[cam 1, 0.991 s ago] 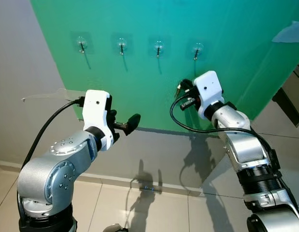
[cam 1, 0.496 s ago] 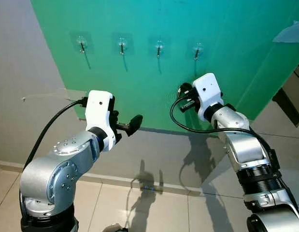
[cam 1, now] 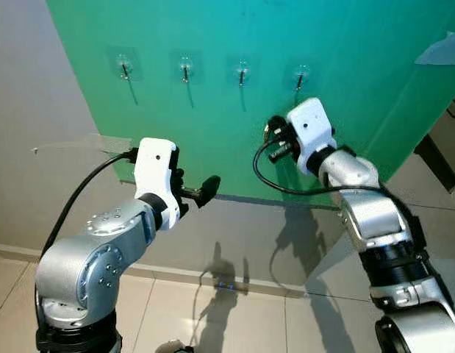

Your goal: Hang keys on a hook

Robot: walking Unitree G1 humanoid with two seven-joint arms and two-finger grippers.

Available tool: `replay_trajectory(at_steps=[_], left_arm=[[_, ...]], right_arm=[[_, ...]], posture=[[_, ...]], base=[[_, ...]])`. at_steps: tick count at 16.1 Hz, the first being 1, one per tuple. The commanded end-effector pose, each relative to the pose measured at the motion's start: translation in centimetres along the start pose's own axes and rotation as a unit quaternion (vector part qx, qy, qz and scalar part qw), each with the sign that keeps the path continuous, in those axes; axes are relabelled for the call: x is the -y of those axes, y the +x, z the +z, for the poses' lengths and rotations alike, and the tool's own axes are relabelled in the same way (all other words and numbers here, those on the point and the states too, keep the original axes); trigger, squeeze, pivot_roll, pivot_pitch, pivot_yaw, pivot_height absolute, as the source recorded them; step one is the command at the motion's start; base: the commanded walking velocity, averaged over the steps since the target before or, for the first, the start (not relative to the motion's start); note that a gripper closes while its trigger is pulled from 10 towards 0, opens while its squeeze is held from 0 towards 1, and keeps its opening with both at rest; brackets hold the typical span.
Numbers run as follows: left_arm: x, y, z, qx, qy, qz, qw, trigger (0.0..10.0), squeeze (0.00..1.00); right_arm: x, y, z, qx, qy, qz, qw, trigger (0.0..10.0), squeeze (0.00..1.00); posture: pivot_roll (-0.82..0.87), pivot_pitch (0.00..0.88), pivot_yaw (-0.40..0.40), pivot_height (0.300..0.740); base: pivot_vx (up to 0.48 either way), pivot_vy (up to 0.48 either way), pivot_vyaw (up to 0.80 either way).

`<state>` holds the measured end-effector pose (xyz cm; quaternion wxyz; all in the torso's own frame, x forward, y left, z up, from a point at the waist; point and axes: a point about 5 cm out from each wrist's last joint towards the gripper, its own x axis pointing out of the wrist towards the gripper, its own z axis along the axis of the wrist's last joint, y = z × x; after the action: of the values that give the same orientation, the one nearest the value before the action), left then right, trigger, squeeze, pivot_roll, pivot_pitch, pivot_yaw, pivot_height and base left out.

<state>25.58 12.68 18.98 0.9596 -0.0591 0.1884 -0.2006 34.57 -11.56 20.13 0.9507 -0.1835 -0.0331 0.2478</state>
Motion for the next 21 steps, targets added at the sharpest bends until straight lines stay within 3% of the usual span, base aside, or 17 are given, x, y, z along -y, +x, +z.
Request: replay_trajectory(at_steps=[1, 4, 7, 11, 14, 21], left_arm=[[0.2, 0.2, 0.0, 0.001, 0.003, -0.004, 1.000, 10.0, 0.00], [0.2, 0.2, -0.1, 0.000, 0.001, -0.003, 1.000, 10.0, 0.00], [0.3, 0.3, -0.2, -0.001, 0.001, -0.004, 1.000, 10.0, 0.00], [0.4, 0.5, -0.1, 0.000, 0.001, -0.007, 1.000, 10.0, 0.00], [0.4, 0.7, 0.0, 0.002, 0.004, -0.009, 1.000, 10.0, 0.00], [0.4, 0.7, 0.0, 0.007, 0.007, -0.007, 1.000, 10.0, 0.00]], right_arm=[[0.2, -0.1, 0.9, 0.009, -0.009, 0.004, 1.000, 10.0, 0.00], [-0.3, -0.3, 1.5, 0.015, -0.012, 0.018, 1.000, 10.0, 0.00], [0.3, -0.4, 2.7, 0.028, -0.035, 0.021, 0.999, 10.0, 0.00], [1.9, -0.5, 3.2, 0.018, -0.109, 0.015, 0.994, 10.0, 0.00], [2.8, -0.1, 4.2, 0.032, -0.210, -0.004, 0.977, 10.0, 0.00], [2.4, 0.7, 5.2, 0.066, -0.271, 0.007, 0.960, 10.0, 0.00]], posture=[[-0.05, 0.000, -0.034, 0.740], [-0.05, 0.000, -0.034, 0.740], [-0.06, 0.000, -0.034, 0.740], [-0.06, 0.000, -0.034, 0.740], [-0.07, 0.000, -0.032, 0.740], [-0.05, 0.000, -0.044, 0.740]], base=[[0.000, 0.000, 0.00], [0.000, 0.000, 0.00], [0.000, 0.000, 0.00], [0.000, 0.000, 0.00], [0.000, 0.000, 0.00], [0.000, 0.000, 0.00]])
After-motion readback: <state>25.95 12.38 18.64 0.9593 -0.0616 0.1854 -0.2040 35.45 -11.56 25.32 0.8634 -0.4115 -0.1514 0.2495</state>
